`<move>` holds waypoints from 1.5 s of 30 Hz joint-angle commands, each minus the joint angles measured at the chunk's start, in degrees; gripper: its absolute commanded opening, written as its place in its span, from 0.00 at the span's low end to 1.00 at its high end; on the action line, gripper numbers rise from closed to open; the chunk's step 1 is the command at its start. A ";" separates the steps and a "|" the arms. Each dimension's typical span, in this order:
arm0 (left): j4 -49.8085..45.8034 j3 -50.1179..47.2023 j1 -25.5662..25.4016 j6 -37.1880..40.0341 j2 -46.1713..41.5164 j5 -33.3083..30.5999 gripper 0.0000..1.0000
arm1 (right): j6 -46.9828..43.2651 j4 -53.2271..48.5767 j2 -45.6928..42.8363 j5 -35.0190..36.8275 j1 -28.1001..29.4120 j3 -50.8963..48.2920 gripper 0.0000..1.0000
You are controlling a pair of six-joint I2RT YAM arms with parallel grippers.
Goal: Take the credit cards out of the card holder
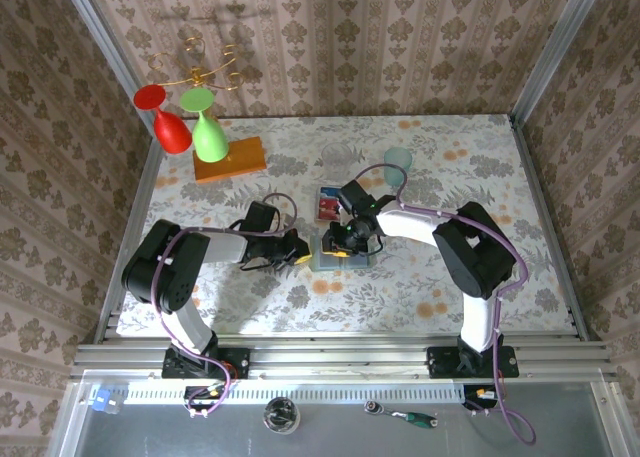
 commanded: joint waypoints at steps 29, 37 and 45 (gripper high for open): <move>-5.43 3.40 -0.17 1.59 -4.26 -0.93 0.12 | -1.10 2.79 -1.35 0.49 -2.90 -5.55 0.28; -5.76 7.33 -2.72 0.48 -1.76 -1.48 0.16 | -1.20 4.67 -1.10 -0.91 -4.06 -7.31 0.26; -6.01 9.65 -3.45 0.06 2.75 -1.76 0.21 | -1.35 5.19 -1.41 -1.71 -4.52 -8.33 0.25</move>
